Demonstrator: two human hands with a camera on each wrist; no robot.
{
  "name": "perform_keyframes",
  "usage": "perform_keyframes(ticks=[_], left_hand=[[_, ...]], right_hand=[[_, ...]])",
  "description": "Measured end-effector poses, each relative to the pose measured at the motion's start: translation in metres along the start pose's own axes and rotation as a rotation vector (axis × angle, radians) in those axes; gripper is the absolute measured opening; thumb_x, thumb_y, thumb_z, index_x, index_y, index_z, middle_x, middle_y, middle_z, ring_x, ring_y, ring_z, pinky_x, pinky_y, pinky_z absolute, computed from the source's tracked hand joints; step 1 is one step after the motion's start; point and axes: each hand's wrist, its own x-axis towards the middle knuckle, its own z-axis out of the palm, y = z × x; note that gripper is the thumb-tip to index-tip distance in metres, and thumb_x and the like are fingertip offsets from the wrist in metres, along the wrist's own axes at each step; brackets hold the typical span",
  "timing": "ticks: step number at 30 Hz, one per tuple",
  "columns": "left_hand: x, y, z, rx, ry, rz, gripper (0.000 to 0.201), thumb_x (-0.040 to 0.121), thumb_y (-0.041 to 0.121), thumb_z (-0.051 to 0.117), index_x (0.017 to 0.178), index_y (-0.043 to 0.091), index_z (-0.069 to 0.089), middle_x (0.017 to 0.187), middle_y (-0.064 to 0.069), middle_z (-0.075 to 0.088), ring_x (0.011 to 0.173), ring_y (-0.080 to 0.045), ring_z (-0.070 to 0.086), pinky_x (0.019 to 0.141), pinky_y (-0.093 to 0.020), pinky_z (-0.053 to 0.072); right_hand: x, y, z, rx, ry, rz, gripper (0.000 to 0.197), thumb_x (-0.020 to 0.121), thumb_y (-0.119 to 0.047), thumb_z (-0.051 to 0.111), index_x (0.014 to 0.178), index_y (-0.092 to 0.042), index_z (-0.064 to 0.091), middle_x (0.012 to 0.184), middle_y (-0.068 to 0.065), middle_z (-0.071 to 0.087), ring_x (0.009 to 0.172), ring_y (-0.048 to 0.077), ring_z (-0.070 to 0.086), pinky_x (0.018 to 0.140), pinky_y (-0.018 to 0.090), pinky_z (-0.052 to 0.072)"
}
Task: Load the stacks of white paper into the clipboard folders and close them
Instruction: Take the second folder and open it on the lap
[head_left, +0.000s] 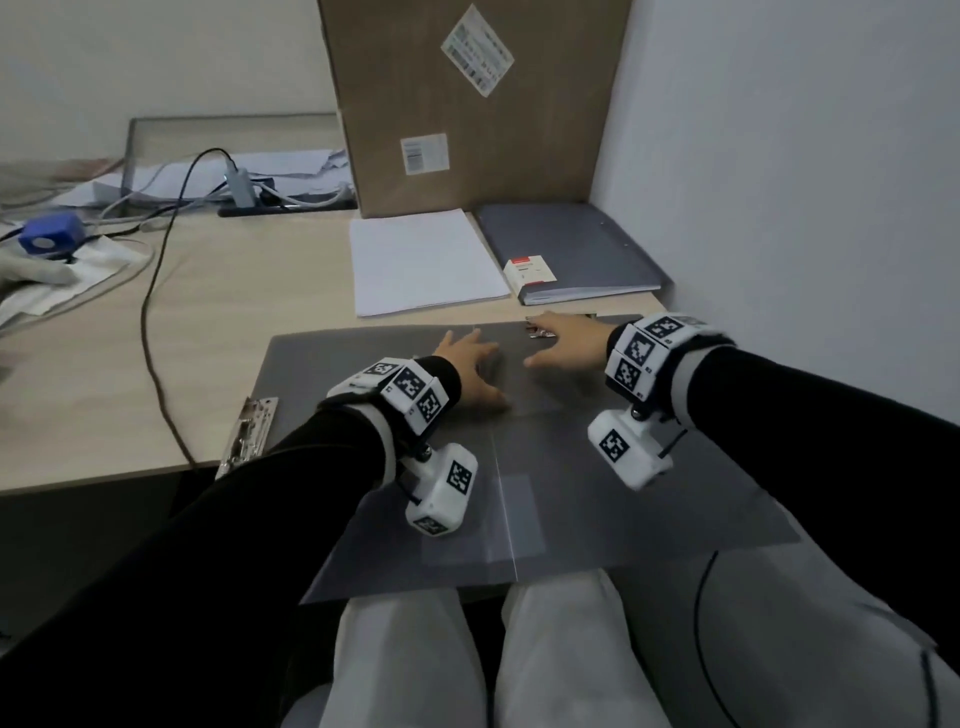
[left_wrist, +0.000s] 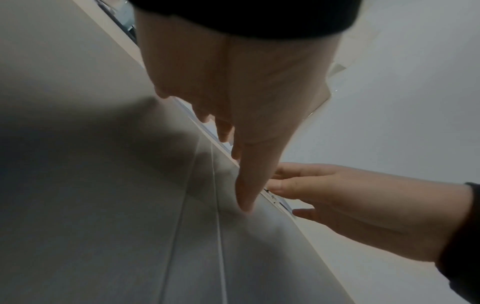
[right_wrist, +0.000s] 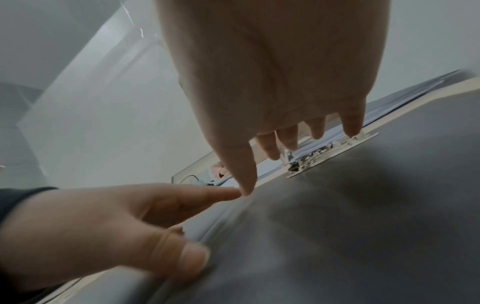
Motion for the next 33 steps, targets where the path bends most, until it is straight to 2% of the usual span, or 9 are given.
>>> perform_keyframes(ticks=[5, 9, 15, 17, 20, 24, 27, 30, 33], left_hand=[[0.006, -0.012, 0.009, 0.133, -0.08, 0.035, 0.096, 0.074, 0.069, 0.053, 0.149, 0.037, 0.002, 0.161, 0.008, -0.009, 0.149, -0.022, -0.007, 0.117, -0.058, 0.001], [0.009, -0.017, 0.011, 0.14, -0.074, 0.053, 0.095, 0.074, 0.071, 0.05, 0.149, 0.04, 0.0, 0.16, 0.009, -0.01, 0.149, -0.021, -0.008, 0.118, -0.054, 0.0], [0.013, -0.018, 0.013, 0.146, -0.077, 0.043, 0.093, 0.075, 0.072, 0.046, 0.148, 0.041, -0.002, 0.16, 0.01, -0.012, 0.149, -0.021, -0.009, 0.118, -0.053, 0.001], [0.012, -0.018, 0.013, 0.14, -0.081, 0.039, 0.092, 0.076, 0.072, 0.046, 0.148, 0.041, -0.002, 0.16, 0.01, -0.012, 0.149, -0.021, -0.009, 0.117, -0.053, 0.0], [0.011, -0.017, 0.013, 0.132, -0.08, 0.038, 0.091, 0.077, 0.07, 0.046, 0.148, 0.041, -0.002, 0.16, 0.009, -0.012, 0.149, -0.021, -0.01, 0.117, -0.053, -0.001], [0.01, -0.017, 0.011, 0.117, -0.081, 0.035, 0.09, 0.077, 0.07, 0.047, 0.148, 0.041, 0.0, 0.16, 0.01, -0.011, 0.149, -0.02, -0.01, 0.117, -0.053, -0.001], [0.009, -0.017, 0.011, 0.125, -0.082, 0.036, 0.09, 0.077, 0.07, 0.047, 0.148, 0.04, 0.0, 0.16, 0.01, -0.011, 0.149, -0.021, -0.009, 0.118, -0.054, 0.0], [0.009, -0.016, 0.011, 0.143, -0.085, 0.033, 0.091, 0.078, 0.069, 0.046, 0.149, 0.039, -0.001, 0.16, 0.009, -0.012, 0.149, -0.022, -0.009, 0.117, -0.054, 0.001], [0.012, -0.011, 0.01, 0.136, -0.094, 0.023, 0.091, 0.078, 0.069, 0.046, 0.149, 0.039, 0.0, 0.16, 0.009, -0.011, 0.149, -0.023, -0.009, 0.117, -0.056, 0.0]], right_hand=[[0.03, 0.003, 0.005, -0.104, -0.007, 0.05, 0.083, 0.085, -0.046, 0.058, 0.15, -0.016, 0.016, 0.162, 0.002, 0.01, 0.148, 0.034, 0.004, 0.118, 0.05, 0.016], [0.046, 0.005, 0.006, -0.197, -0.059, -0.001, 0.065, 0.088, -0.048, 0.051, 0.138, -0.011, 0.033, 0.154, 0.006, 0.027, 0.142, 0.033, 0.022, 0.111, 0.05, 0.029], [0.048, 0.014, 0.012, -0.308, -0.121, 0.022, 0.076, 0.092, -0.059, 0.035, 0.153, -0.024, 0.005, 0.162, -0.003, -0.006, 0.15, 0.026, -0.003, 0.118, 0.056, 0.009], [0.044, 0.013, 0.014, -0.227, -0.095, 0.013, 0.074, 0.092, -0.055, 0.041, 0.152, -0.023, 0.012, 0.163, -0.001, 0.0, 0.15, 0.027, 0.002, 0.118, 0.052, 0.011], [0.035, 0.015, 0.01, 0.121, 0.124, -0.015, 0.053, 0.089, -0.035, 0.056, 0.136, -0.018, 0.037, 0.145, 0.01, 0.04, 0.134, 0.029, 0.039, 0.104, 0.035, 0.032], [0.029, 0.037, -0.021, 0.228, 0.438, 0.101, 0.023, 0.095, -0.02, 0.045, 0.112, -0.011, 0.057, 0.121, 0.01, 0.061, 0.108, 0.027, 0.055, 0.081, 0.028, 0.035], [0.018, 0.063, -0.034, 0.02, 0.259, 0.233, 0.038, 0.099, -0.024, 0.036, 0.114, -0.002, 0.064, 0.129, 0.02, 0.058, 0.119, 0.033, 0.053, 0.089, 0.03, 0.038], [0.002, 0.073, -0.028, -0.047, 0.004, 0.29, 0.051, 0.102, -0.034, 0.027, 0.138, -0.004, 0.046, 0.152, 0.024, 0.032, 0.143, 0.032, 0.027, 0.111, 0.029, 0.024], [-0.008, 0.069, -0.026, -0.051, 0.027, 0.252, 0.049, 0.1, -0.033, 0.034, 0.139, -0.006, 0.046, 0.155, 0.021, 0.028, 0.146, 0.029, 0.022, 0.113, 0.03, 0.021]])
